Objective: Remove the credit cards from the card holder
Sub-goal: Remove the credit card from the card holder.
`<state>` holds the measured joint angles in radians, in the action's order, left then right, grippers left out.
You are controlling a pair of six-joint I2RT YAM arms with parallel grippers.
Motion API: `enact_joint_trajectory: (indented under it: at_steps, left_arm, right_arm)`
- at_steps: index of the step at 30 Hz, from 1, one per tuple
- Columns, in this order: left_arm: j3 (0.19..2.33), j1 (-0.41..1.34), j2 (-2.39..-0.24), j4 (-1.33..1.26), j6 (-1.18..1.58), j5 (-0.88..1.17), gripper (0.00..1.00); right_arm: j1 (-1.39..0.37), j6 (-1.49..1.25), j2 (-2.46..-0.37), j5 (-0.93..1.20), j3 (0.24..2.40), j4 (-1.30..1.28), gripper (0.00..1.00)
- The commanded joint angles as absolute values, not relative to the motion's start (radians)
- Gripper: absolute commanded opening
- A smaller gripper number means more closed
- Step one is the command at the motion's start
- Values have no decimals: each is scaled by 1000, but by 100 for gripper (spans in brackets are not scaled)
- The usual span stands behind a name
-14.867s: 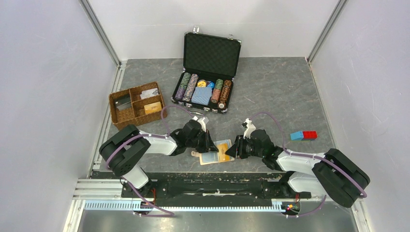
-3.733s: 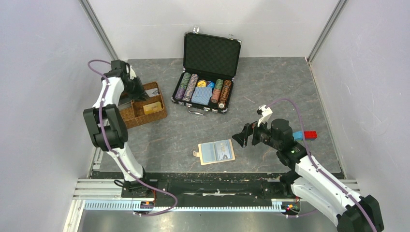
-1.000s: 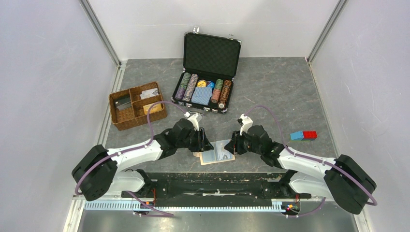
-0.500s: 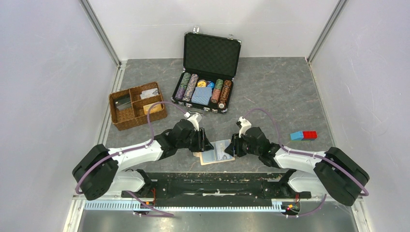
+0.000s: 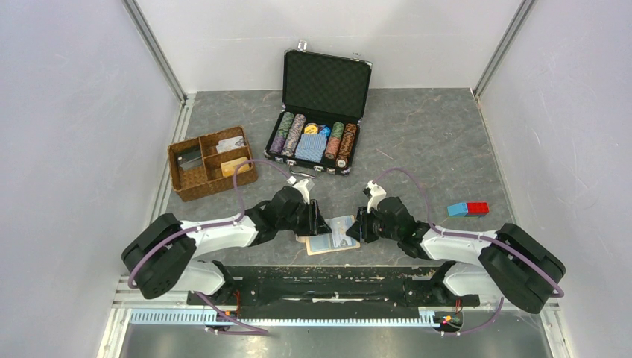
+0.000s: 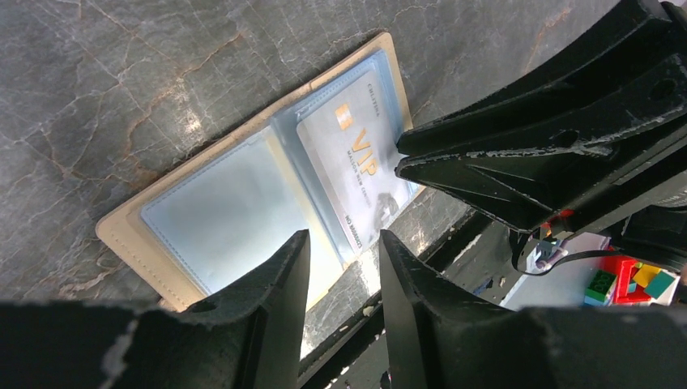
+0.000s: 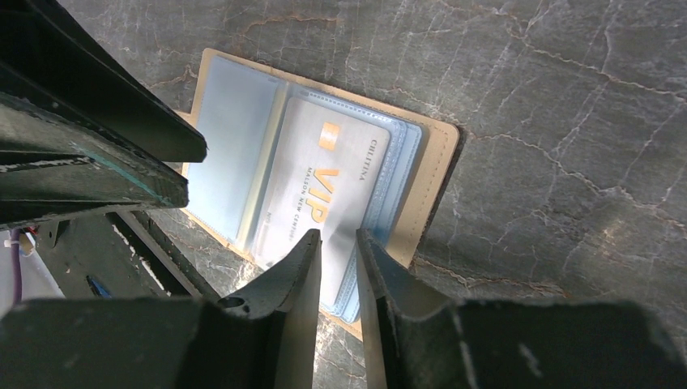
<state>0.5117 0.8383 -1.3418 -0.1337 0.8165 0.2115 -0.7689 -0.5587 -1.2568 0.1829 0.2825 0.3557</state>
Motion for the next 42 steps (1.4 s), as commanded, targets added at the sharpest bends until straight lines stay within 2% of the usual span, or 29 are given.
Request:
enact_joint_trajectory:
  at_steps: [1,17,29,42]
  left_arm:
    - [483,847,-1380,-243,860,204,43]
    - [448,856,-1446,-358,897,198,42]
    - [459,857,-1457,-347,890,198,42]
    - [458,864,-1474,-367,899,198,42]
  right_arm:
    - [-775,-564,-1275,181,258,370,22]
    - [-775,-568,-1268,191,241,381,8]
    - [-775,-558,-1168,169,328,270,18]
    - [-775,-563,-1233,168,331,296,18]
